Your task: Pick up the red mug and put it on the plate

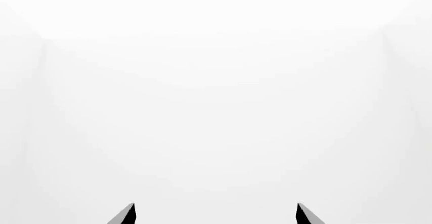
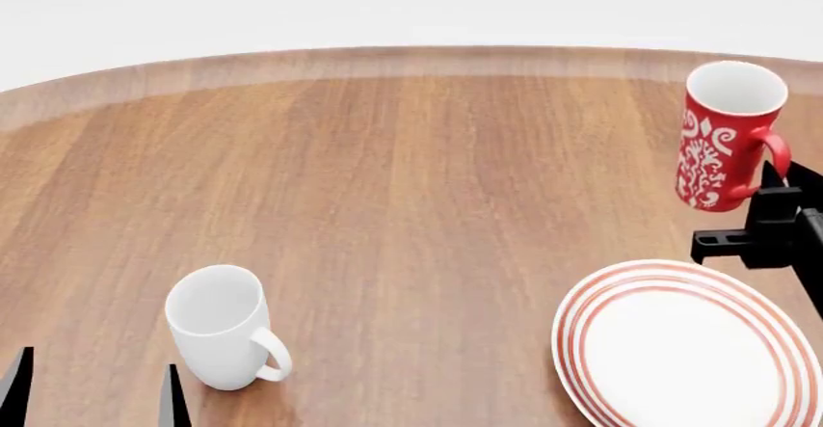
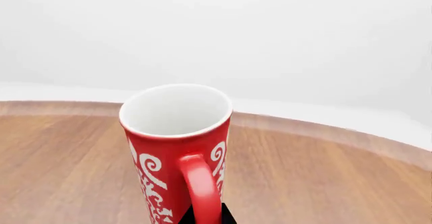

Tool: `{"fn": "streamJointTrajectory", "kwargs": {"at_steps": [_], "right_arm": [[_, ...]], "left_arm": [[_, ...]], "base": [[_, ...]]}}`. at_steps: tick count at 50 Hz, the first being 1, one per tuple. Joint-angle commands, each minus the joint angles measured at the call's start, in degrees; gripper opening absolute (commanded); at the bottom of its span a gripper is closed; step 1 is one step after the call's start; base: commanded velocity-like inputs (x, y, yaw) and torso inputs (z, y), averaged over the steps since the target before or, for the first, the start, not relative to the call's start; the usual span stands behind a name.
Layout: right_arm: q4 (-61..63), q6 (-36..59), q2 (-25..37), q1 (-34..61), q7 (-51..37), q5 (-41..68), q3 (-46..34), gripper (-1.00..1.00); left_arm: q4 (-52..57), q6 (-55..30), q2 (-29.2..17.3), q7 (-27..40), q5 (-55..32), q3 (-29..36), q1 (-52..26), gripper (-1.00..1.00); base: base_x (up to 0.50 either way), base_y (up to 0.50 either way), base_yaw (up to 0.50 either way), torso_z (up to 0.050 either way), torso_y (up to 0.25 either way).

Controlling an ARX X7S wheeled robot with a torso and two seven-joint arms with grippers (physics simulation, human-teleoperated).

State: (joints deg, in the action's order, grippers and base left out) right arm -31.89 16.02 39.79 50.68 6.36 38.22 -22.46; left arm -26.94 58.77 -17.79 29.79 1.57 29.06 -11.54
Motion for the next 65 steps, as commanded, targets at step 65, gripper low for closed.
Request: {"fn": "streamJointTrajectory", "kwargs": {"at_steps": [65], "right_arm": [[-43.07,-20.68,-12.72,7.59,14.44,-17.81,12.86,-1.0]], "left_arm": [[-0.27,0.58,-1.32,3.03,0.37,2.66,-0.98,1.0]], "base": [[0.0,0.0,0.0,0.0,0.0]]}}
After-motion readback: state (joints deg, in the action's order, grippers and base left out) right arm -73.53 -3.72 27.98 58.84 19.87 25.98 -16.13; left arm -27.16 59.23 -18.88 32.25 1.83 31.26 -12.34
